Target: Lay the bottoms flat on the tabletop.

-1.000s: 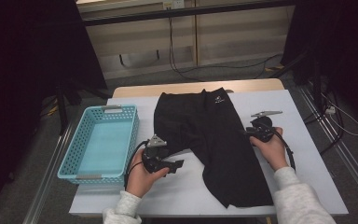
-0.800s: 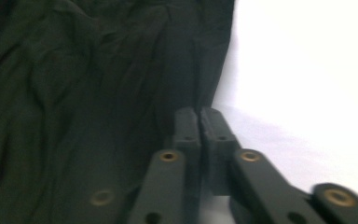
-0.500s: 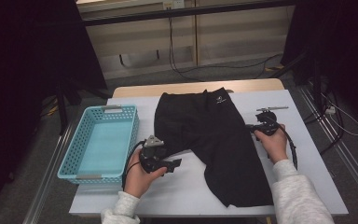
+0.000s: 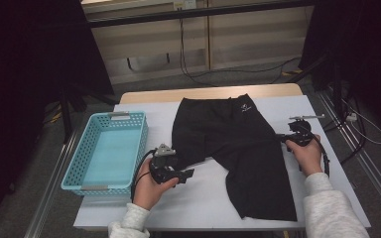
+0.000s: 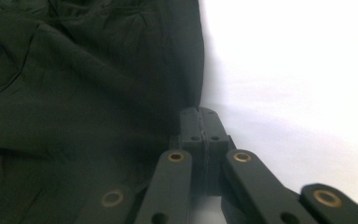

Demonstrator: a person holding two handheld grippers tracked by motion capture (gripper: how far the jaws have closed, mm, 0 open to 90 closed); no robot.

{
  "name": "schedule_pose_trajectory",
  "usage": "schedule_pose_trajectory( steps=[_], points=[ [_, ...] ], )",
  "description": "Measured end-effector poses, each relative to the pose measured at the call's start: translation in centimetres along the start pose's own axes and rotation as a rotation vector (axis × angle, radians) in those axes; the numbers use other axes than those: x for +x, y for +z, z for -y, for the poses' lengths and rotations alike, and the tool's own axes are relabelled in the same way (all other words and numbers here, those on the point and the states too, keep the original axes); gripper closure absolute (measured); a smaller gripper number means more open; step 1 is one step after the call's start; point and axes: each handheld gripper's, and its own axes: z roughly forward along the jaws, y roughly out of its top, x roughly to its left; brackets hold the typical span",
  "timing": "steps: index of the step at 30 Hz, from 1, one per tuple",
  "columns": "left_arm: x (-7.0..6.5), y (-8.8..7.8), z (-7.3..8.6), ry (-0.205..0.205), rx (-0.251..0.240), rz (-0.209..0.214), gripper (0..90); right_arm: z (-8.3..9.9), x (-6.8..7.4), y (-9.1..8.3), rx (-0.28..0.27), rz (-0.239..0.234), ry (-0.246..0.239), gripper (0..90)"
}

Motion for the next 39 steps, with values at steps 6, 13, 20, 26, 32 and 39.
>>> schedule_pose_trajectory(
  steps=[6, 13, 20, 26, 32, 39],
  points=[
    [0.0, 0.1, 0.0, 0.002, 0.004, 0.001, 22.5, 0.9, 0.1, -0.9, -0.017, -0.005, -0.003, 70.2],
    [-0.5, 0.4, -0.2, 0.008, 0.005, 0.016, 22.4, 3.3, 1.3, -3.2, -0.002, 0.017, -0.072, 62.5],
    [-1.0, 0.6, -0.5, 0.023, 0.004, 0.023, 22.4, 6.5, 2.7, -5.8, 0.012, -0.073, -0.046, 66.4],
    [-1.3, 0.1, -0.9, 0.033, -0.016, 0.029, 22.5, 8.4, 3.9, -8.0, 0.062, -0.057, -0.066, 68.7],
    [-1.5, -0.1, -1.1, 0.038, -0.02, 0.026, 22.6, 9.7, 3.2, -9.1, 0.046, -0.058, -0.051, 90.0],
    [-1.4, 0.4, -1.1, 0.037, -0.007, 0.03, 23.2, 9.8, 1.2, -9.8, 0.014, -0.003, -0.081, 86.7]
  ],
)
